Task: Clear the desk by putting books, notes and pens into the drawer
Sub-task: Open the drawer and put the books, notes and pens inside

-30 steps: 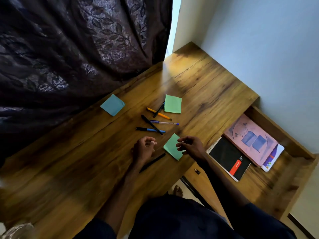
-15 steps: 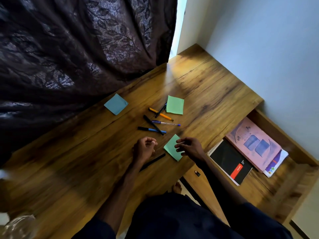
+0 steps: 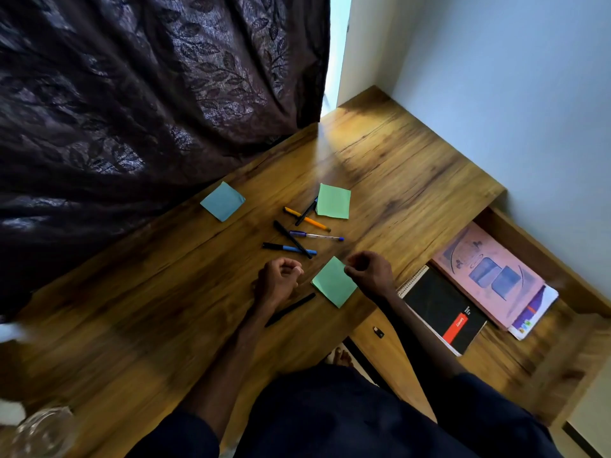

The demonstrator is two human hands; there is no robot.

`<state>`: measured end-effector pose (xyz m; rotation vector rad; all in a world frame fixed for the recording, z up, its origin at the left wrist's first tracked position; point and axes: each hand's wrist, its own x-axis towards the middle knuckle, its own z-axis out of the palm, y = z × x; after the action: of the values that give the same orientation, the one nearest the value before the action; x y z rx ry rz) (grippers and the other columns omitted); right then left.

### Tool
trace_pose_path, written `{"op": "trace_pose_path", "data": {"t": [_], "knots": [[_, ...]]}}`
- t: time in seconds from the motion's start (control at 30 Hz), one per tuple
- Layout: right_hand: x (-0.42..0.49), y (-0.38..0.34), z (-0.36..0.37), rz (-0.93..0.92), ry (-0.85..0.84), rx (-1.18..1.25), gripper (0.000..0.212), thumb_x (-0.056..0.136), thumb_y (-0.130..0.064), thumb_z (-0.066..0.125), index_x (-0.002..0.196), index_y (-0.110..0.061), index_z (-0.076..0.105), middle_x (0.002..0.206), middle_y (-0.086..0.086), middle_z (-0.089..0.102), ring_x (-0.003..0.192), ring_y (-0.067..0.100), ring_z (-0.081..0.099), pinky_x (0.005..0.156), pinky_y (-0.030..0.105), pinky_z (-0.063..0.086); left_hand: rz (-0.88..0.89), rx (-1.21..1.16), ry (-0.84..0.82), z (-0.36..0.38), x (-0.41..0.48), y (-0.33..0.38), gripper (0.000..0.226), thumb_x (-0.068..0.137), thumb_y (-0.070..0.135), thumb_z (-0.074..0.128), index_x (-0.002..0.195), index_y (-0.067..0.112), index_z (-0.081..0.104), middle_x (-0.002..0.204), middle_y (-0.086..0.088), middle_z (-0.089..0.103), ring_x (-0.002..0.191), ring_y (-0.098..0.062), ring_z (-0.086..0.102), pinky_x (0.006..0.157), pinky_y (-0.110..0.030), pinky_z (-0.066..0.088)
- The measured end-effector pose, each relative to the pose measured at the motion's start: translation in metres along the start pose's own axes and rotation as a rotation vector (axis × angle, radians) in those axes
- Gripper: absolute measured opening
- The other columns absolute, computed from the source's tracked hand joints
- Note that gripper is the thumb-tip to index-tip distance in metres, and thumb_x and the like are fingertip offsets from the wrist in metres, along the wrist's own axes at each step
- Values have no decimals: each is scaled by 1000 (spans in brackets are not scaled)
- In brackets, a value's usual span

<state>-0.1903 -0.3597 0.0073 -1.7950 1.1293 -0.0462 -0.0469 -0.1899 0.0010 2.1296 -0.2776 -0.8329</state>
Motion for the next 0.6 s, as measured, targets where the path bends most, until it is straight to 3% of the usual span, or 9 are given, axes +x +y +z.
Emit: {"op": "trace_pose_path", "data": {"t": [0.13, 0.23, 0.47, 0.53, 0.6], "knots": [[7, 18, 23, -57, -17, -356, 69, 74, -41, 83, 131, -18, 51, 128, 3, 52, 113, 19, 50, 90, 34, 50, -4, 10, -48, 7, 1, 4, 13, 94, 19, 66, 107, 16, 69, 97, 4, 74, 75, -7, 70, 55, -15, 49], [6, 25, 42, -94, -30, -511, 85, 74, -48, 81, 141, -16, 41, 135, 8, 44, 118, 23, 43, 96, 36, 46, -15, 30, -99, 12, 4, 4, 12, 93, 21, 68, 105, 20, 68, 97, 5, 73, 76, -8, 70, 56, -15, 49], [22, 28, 40, 0, -52, -444, 73, 69, -50, 84, 128, -21, 53, 127, 3, 52, 117, 23, 46, 98, 40, 43, -21, 40, -122, 20, 13, 0, 7, 93, 21, 67, 98, 25, 67, 100, 4, 73, 79, -8, 70, 67, -25, 59], [25, 28, 37, 28, -33, -450, 59, 76, -47, 80, 124, -22, 58, 124, 3, 54, 115, 23, 48, 93, 37, 45, -13, 49, -108, 23, 17, -3, 9, 92, 26, 68, 101, 26, 67, 103, 5, 71, 87, -8, 68, 78, -33, 62], [31, 22, 29, 42, -41, -357, 38, 88, -36, 71, 120, -18, 63, 121, 6, 60, 108, 20, 54, 79, 25, 47, 0, 36, -96, 25, 20, -4, 26, 90, 35, 71, 112, 23, 64, 110, 7, 68, 93, -8, 65, 82, -34, 60]]}}
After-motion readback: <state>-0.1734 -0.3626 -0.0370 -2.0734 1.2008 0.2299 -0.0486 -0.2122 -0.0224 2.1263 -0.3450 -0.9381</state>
